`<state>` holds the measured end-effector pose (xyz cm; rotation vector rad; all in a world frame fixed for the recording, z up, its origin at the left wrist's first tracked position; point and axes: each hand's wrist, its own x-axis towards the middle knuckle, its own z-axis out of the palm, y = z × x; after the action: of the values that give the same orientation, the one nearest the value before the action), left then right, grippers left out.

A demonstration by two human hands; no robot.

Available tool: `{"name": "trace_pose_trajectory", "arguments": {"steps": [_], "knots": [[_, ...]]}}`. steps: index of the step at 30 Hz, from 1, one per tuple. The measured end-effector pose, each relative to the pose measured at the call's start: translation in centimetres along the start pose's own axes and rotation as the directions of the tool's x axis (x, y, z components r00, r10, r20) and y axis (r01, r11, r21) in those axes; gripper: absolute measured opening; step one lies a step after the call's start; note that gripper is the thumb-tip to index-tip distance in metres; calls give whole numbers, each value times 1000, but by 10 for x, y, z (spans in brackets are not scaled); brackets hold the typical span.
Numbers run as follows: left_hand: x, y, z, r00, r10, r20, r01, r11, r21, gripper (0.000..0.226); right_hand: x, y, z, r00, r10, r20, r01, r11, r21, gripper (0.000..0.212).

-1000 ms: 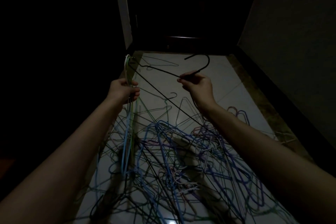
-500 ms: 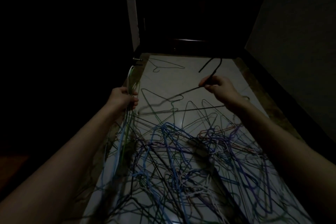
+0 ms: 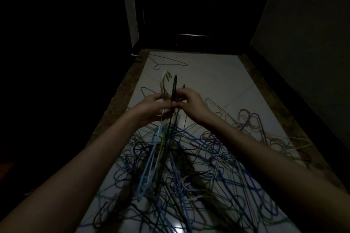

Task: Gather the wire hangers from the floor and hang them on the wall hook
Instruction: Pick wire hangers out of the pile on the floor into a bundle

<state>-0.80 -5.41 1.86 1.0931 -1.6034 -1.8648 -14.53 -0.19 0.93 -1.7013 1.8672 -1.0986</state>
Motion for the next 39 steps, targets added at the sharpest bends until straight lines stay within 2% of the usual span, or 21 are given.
{"name": "trace_pose_trajectory", "arguments": {"steps": [2, 4, 7, 11, 15, 20, 24, 30, 33, 39], "knots": [[4, -5, 5, 1000, 17, -13, -17, 1000, -12, 38, 3, 2, 9, 998, -6, -55, 4, 1000, -31, 22], [7, -10, 4, 997, 32, -73, -32, 999, 6, 40, 5, 6, 15, 994, 15, -111, -13, 1000, 20, 29], [13, -19, -2, 991, 43, -126, -40, 999, 29, 28, 9, 20, 19, 981, 124, -152, -110, 989, 99, 41], [22, -30, -11, 973, 28, -231, -30, 1000, -8, 20, 2, 62, 30, 965, 261, -28, -258, 963, 71, 34], [30, -36, -21, 964, 34, -264, -32, 999, 11, 17, -13, 104, 46, 930, 353, 100, -357, 934, 30, 31], [39, -45, -31, 962, 45, -269, -41, 999, 18, 24, -14, 144, 63, 902, 426, 71, -416, 901, -127, 42], [43, -50, -34, 963, 59, -265, -55, 998, 24, 18, -14, 164, 78, 841, 531, 108, -533, 846, -10, 44], [50, -52, -39, 945, 61, -323, -37, 996, 80, 15, -15, 173, 88, 823, 565, 53, -567, 822, 56, 37], [49, -53, -39, 939, 55, -338, -27, 996, 87, 15, -16, 171, 88, 841, 541, 31, -542, 838, 60, 31], [47, -54, -42, 942, 52, -332, -25, 996, 83, 20, -30, 170, 80, 890, 450, 69, -427, 878, -214, 21]]}}
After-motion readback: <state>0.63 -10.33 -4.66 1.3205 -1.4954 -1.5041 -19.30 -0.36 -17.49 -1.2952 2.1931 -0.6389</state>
